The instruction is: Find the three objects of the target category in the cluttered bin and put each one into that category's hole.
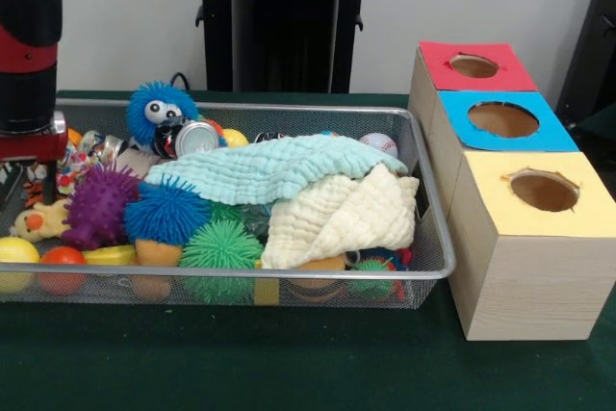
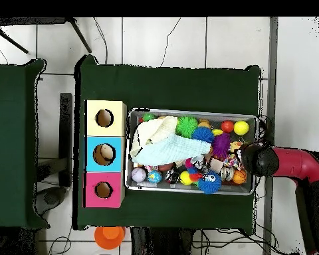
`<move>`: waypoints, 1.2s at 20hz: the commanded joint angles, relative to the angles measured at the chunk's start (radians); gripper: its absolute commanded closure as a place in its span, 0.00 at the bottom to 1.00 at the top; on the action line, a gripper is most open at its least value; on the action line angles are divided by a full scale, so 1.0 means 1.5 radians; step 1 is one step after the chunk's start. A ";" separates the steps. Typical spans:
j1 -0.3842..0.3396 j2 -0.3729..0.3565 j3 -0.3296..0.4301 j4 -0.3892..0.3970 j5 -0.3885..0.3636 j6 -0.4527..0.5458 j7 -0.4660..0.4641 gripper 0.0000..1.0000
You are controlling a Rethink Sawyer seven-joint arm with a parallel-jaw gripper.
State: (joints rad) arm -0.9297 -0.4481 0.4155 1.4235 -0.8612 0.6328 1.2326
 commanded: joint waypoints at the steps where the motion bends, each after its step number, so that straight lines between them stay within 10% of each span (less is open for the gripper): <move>1: 0.084 0.027 -0.028 -0.003 -0.110 -0.059 -0.033 0.00; 15: 0.177 -0.067 -0.099 0.007 -0.110 -0.025 0.034 0.00; 24: 0.166 -0.013 -0.083 -0.024 -0.102 -0.069 0.026 0.00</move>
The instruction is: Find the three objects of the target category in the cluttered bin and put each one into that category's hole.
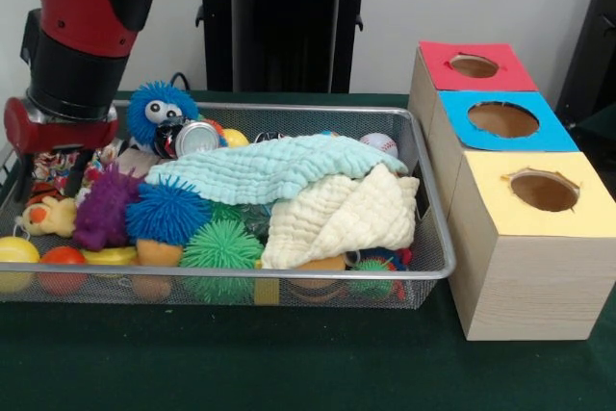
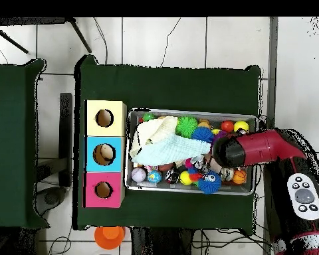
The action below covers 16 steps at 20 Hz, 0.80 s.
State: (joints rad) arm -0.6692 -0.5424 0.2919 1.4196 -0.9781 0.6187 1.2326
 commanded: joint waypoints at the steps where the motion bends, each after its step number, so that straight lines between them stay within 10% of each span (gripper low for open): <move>1: -0.010 0.059 0.001 -0.027 -0.023 -0.061 0.023 0.00; 16: -0.033 0.169 0.015 -0.062 0.018 0.018 -0.058 0.00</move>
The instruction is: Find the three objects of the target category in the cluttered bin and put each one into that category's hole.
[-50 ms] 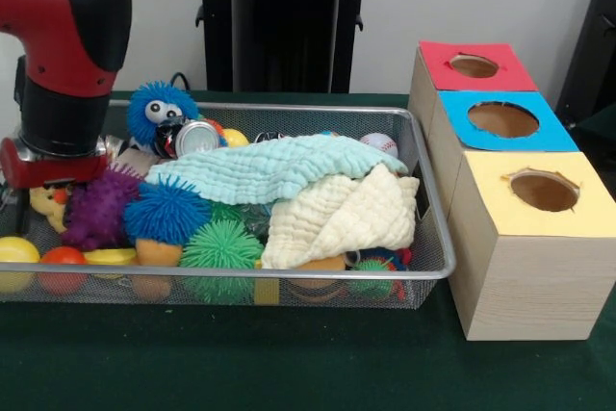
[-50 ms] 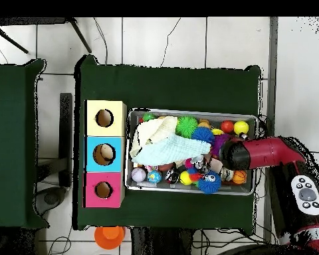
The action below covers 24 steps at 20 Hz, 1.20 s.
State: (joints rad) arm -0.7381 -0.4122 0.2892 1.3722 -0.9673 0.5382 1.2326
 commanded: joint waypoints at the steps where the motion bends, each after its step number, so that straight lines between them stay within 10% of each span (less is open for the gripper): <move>1: 0.021 0.085 0.008 -0.035 0.008 0.086 -0.055 0.00; 24: 0.090 0.129 -0.059 -0.128 0.047 0.301 -0.063 0.00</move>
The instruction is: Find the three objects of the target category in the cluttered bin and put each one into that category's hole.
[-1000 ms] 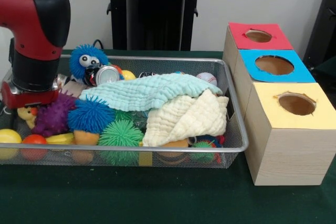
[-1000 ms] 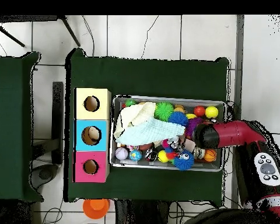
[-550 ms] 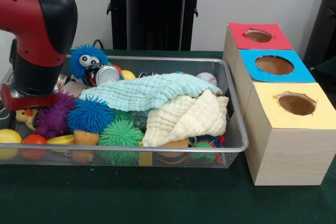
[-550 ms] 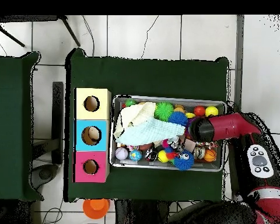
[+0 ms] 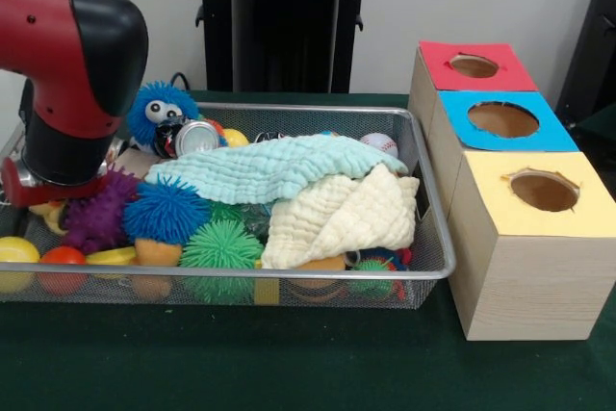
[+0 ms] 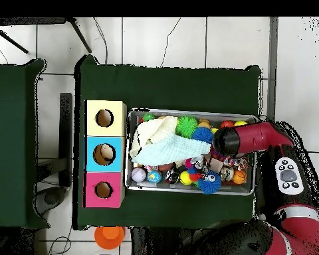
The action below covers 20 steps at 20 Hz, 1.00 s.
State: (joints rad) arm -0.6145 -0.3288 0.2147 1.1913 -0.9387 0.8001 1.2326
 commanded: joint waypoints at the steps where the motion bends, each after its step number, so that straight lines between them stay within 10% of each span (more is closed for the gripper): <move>1: 0.008 0.077 -0.009 -0.008 0.032 0.141 -0.072 0.00; 20: -0.009 0.072 -0.006 0.040 0.056 0.132 -0.070 0.00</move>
State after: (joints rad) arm -0.6122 -0.2899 0.1795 1.1580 -0.8917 0.9523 1.2326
